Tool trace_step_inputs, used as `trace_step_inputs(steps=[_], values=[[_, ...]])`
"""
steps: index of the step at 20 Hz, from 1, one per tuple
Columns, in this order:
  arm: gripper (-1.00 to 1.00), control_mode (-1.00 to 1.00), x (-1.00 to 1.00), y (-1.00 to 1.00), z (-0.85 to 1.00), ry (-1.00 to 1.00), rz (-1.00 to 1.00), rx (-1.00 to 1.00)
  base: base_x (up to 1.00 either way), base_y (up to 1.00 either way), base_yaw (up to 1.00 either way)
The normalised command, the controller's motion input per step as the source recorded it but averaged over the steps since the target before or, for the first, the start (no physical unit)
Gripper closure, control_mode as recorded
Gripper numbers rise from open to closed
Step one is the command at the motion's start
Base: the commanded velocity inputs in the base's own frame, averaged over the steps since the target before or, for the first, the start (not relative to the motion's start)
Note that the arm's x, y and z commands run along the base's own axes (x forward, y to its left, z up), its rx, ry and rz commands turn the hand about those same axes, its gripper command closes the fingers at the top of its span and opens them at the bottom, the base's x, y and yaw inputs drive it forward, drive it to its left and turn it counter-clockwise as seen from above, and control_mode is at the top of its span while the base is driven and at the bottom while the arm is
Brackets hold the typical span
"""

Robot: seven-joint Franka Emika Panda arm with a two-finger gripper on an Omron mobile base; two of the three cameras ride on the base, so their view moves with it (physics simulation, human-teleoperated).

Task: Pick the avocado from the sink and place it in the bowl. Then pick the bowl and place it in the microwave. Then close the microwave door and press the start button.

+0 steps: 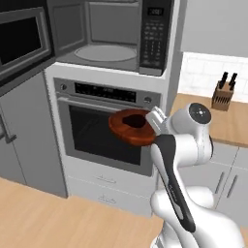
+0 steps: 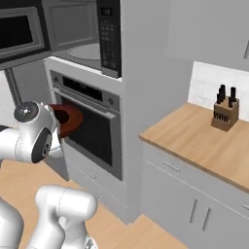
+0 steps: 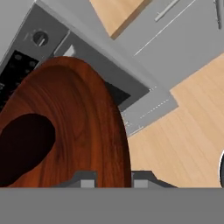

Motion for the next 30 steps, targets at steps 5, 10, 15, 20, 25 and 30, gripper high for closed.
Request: trace_step_inputs(steps=[5, 10, 15, 20, 25, 30], values=[[1.00, 1.00, 0.00, 0.00, 0.00, 0.00, 0.00, 0.00, 0.00, 0.50, -0.45], [1.00, 1.00, 0.00, 0.00, 0.00, 0.00, 0.00, 0.00, 0.01, 0.52, -0.42], [1.00, 1.00, 0.00, 0.00, 0.00, 0.00, 0.00, 0.00, 0.14, 0.95, -0.28], [1.00, 1.00, 0.00, 0.00, 0.00, 0.00, 0.00, 0.00, 0.11, 0.94, -0.24], [1.00, 1.00, 0.00, 0.00, 0.00, 0.00, 0.00, 0.00, 0.12, 0.31, -0.26], [1.00, 1.00, 0.00, 0.00, 0.00, 0.00, 0.00, 0.00, 0.02, 0.17, -0.29]])
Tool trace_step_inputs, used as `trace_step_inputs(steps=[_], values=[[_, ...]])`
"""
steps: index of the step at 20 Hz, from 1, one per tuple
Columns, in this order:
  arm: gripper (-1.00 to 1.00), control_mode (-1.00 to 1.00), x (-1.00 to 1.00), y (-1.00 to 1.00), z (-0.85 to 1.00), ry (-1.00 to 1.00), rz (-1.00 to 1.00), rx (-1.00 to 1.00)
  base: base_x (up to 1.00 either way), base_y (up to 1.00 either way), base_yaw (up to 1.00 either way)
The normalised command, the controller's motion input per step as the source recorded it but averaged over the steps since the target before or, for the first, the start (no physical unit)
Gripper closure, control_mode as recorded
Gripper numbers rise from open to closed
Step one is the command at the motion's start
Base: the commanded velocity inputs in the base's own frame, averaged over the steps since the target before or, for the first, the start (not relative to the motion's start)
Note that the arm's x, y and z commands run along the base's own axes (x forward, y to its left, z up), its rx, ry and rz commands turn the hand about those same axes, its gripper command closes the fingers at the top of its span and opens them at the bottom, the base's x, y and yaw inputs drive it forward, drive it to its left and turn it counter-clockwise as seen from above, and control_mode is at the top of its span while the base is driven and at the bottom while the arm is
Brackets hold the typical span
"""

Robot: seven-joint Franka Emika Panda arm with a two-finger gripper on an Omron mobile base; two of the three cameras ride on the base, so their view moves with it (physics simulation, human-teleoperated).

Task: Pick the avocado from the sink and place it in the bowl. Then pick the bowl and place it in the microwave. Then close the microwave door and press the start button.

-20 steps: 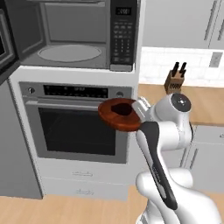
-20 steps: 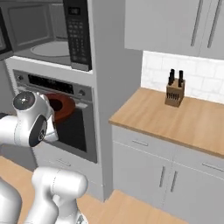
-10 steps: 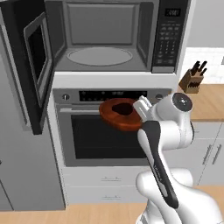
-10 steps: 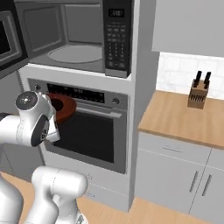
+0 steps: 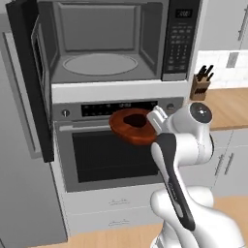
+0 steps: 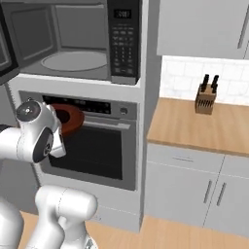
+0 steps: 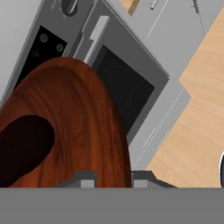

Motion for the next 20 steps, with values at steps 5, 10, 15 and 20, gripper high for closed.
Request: trace_step_inputs(steps=[5, 10, 15, 20], values=[[1.00, 1.00, 0.00, 0.00, 0.00, 0.00, 0.00, 0.00, 0.30, 0.55, -0.23], [1.00, 1.00, 0.00, 0.00, 0.00, 0.00, 0.00, 0.00, 0.29, 0.42, -0.17], [1.00, 1.00, 0.00, 0.00, 0.00, 0.00, 0.00, 0.00, 0.30, 0.02, -0.13], [1.00, 1.00, 0.00, 0.00, 0.00, 0.00, 0.00, 0.00, 0.45, 0.06, -0.07]])
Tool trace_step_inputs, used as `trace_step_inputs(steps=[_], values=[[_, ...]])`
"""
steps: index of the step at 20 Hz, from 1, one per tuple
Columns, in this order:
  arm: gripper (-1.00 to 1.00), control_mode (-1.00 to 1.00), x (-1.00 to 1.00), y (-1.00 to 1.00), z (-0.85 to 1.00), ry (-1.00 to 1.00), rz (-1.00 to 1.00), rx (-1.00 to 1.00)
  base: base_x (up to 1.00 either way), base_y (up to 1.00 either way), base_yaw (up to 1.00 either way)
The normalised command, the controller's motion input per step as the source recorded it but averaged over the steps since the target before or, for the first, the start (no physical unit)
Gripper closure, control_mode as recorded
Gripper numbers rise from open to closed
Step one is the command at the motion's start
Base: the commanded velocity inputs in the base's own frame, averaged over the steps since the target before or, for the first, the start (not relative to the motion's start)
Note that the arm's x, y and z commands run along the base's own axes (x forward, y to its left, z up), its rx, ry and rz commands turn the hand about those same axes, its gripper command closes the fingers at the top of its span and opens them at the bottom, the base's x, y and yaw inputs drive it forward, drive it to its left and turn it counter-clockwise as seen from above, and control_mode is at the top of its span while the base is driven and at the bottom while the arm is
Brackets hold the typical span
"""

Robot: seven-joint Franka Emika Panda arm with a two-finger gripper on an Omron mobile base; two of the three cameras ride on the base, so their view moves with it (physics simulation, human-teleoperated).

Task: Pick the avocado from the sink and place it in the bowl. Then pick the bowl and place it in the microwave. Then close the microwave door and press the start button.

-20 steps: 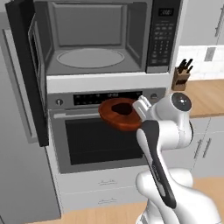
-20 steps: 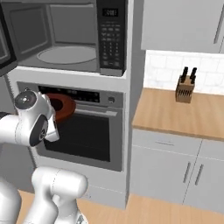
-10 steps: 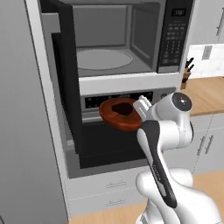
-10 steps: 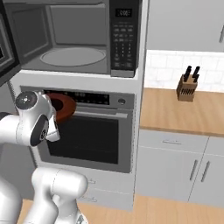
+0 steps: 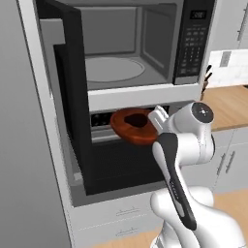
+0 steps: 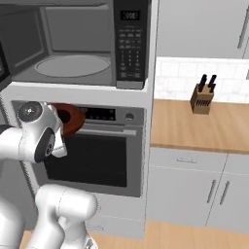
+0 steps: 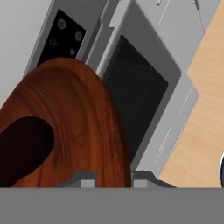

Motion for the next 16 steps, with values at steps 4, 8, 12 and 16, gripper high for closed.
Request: trace_step_inputs(steps=[4, 8, 12, 16], values=[[1.00, 1.00, 0.00, 0.00, 0.00, 0.00, 0.00, 0.00, 0.61, 0.10, 0.00], [1.00, 1.00, 0.00, 0.00, 0.00, 0.00, 0.00, 0.00, 0.39, 0.07, 0.00], [1.00, 1.00, 0.00, 0.00, 0.00, 0.00, 0.00, 0.00, 0.20, 0.06, 0.00], [1.00, 1.00, 0.00, 0.00, 0.00, 0.00, 0.00, 0.00, 0.00, 0.00, 0.00]])
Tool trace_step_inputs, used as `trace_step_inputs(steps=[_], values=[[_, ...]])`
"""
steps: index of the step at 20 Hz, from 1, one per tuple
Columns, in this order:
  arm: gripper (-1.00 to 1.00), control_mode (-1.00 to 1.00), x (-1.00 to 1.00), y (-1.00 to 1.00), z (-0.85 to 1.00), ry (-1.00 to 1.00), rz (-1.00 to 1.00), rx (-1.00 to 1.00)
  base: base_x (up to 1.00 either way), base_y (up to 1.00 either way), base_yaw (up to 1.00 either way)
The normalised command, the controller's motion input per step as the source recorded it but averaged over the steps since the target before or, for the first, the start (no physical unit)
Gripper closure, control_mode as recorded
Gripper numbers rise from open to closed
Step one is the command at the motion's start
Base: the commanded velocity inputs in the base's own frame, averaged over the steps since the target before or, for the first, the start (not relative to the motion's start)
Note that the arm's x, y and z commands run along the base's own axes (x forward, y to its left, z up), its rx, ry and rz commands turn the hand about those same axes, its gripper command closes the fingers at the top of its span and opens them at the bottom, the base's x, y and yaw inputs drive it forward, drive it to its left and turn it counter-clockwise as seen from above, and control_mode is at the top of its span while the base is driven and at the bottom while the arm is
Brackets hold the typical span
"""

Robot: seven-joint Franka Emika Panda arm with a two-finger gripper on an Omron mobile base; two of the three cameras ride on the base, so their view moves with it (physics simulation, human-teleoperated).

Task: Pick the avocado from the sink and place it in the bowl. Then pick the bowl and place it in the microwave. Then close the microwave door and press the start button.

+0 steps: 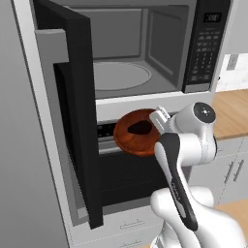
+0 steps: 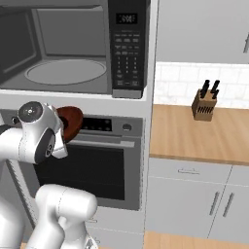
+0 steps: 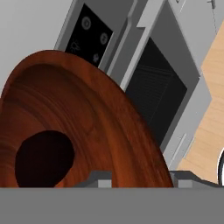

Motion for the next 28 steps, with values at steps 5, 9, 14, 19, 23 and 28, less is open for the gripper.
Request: trace_step_inputs(steps=[5, 9, 14, 19, 23, 28], values=[[1.00, 1.00, 0.00, 0.00, 0.00, 0.00, 0.00, 0.00, 0.00, 0.00, 0.00], [1.00, 1.00, 0.00, 0.00, 0.00, 0.00, 0.00, 0.00, 0.00, 0.00, 0.00], [1.00, -1.00, -0.49, -0.02, 0.08, 0.00, 0.00, 0.11, -0.02, 0.00, 0.00], [1.00, -1.00, -0.76, -0.32, 0.63, 0.00, 0.00, 0.28, 0.00, 0.00, 0.00], [1.00, -1.00, -0.23, -0.14, 0.82, 0.03, 0.00, 0.24, 0.00, 0.00, 0.00], [1.00, -1.00, -0.34, 0.06, 0.92, 0.00, 0.00, 0.07, 0.00, 0.00, 0.00]])
